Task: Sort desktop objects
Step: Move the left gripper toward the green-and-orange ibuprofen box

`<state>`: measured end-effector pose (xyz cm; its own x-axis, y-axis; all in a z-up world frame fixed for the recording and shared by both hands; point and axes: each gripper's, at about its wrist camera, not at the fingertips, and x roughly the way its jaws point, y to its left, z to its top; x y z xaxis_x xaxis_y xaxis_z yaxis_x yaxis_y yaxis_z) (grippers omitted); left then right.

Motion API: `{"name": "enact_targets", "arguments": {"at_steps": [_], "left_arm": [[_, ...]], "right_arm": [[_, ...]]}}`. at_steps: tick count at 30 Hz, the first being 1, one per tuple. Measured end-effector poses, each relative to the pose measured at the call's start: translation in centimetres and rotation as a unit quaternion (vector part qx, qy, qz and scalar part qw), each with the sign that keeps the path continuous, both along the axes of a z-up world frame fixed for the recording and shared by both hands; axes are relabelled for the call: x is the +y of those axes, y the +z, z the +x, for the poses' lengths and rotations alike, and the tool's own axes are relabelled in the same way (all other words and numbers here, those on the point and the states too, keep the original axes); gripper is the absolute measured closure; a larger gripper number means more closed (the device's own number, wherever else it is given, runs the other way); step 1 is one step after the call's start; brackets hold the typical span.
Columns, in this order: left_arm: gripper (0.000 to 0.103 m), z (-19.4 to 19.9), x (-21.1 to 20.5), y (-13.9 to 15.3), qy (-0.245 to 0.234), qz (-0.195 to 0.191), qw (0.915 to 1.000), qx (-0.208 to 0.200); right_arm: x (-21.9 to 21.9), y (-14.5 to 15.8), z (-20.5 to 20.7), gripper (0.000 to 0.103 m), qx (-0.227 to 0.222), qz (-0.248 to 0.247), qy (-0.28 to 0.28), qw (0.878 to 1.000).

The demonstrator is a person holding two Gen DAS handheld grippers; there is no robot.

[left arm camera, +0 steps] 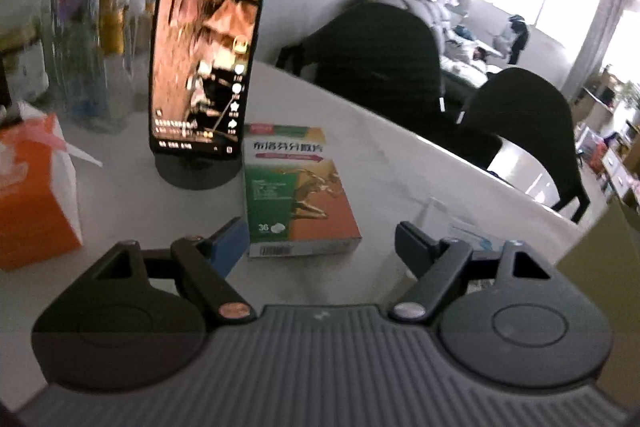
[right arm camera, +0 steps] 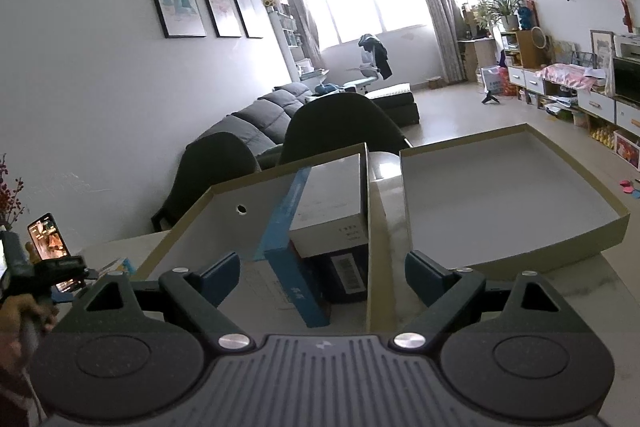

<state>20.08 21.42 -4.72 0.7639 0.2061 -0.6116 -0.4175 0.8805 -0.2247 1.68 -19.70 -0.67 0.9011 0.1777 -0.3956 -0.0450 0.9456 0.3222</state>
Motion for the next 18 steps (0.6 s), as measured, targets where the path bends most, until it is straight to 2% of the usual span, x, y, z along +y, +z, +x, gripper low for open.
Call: {"name": "enact_targets", "arguments": {"at_steps": [6, 9, 18], "left_arm": [[0.022, 2.3, 0.5, -0.5, 0.018, 0.012, 0.9996, 0.021], [0.018, 3.3, 0.7, -0.9, 0.026, 0.015, 0.9991, 0.031], [0.015, 4.9, 1.0, -2.1, 0.044, 0.028, 0.9971, 0.056]], "right_arm": [[-0.4, -0.3, 0.1, 0.011, 0.002, -0.001, -0.006, 1.0], [-0.4, -0.4, 0.3, 0.011, 0.004, 0.003, -0.005, 1.0], [-0.1, -0.3, 0.6, 0.011, 0.001, 0.006, 0.007, 1.0]]}}
